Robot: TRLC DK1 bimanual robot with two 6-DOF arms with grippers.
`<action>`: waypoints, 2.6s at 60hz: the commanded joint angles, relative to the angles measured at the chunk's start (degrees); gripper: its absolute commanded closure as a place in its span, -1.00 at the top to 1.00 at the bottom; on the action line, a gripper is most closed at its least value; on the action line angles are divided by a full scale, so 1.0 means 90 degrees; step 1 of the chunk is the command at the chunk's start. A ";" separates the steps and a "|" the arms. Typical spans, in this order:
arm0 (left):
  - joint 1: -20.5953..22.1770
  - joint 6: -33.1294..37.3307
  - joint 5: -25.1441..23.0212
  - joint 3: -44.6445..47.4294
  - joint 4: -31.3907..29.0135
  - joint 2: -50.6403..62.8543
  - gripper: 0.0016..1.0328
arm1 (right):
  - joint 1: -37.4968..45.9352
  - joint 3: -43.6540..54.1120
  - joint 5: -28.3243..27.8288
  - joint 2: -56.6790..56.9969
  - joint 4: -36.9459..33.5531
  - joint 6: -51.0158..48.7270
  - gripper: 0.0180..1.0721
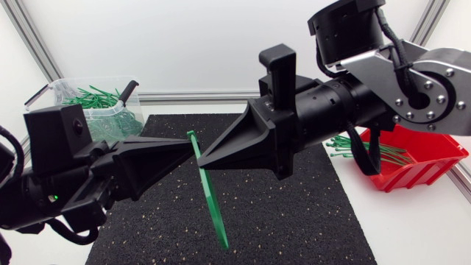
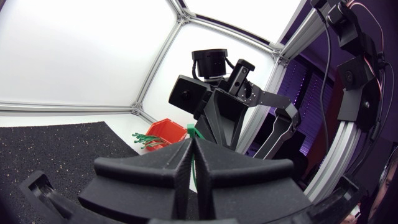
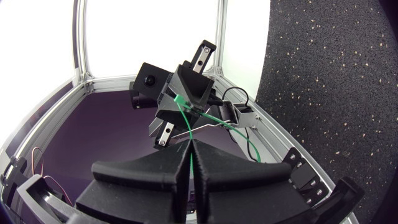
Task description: Take a green cable tie from the red box, thread the tail through the head to close it, then place it in the transparent bin on the left.
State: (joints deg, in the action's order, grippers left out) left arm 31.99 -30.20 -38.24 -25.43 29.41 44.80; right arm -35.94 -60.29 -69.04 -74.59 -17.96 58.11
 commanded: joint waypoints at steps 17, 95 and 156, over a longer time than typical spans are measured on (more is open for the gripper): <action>0.0157 0.0113 0.0030 0.0150 0.0072 0.0032 -0.92 | -0.0039 0.0185 -0.0015 0.0094 0.0042 0.0194 -0.89; 0.0333 0.0240 0.0255 0.0179 -0.0055 -0.0085 -0.92 | 0.0000 0.0273 -0.0054 0.0280 0.0101 0.0233 -0.89; 0.1768 0.1197 0.1173 -0.0524 -0.1129 -0.0661 -0.92 | 0.0068 0.0254 -0.0015 0.0407 0.0091 0.0292 -0.89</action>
State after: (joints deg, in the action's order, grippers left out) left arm 45.25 -21.69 -27.59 -27.79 19.03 39.72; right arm -35.77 -59.11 -70.35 -70.70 -17.76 58.81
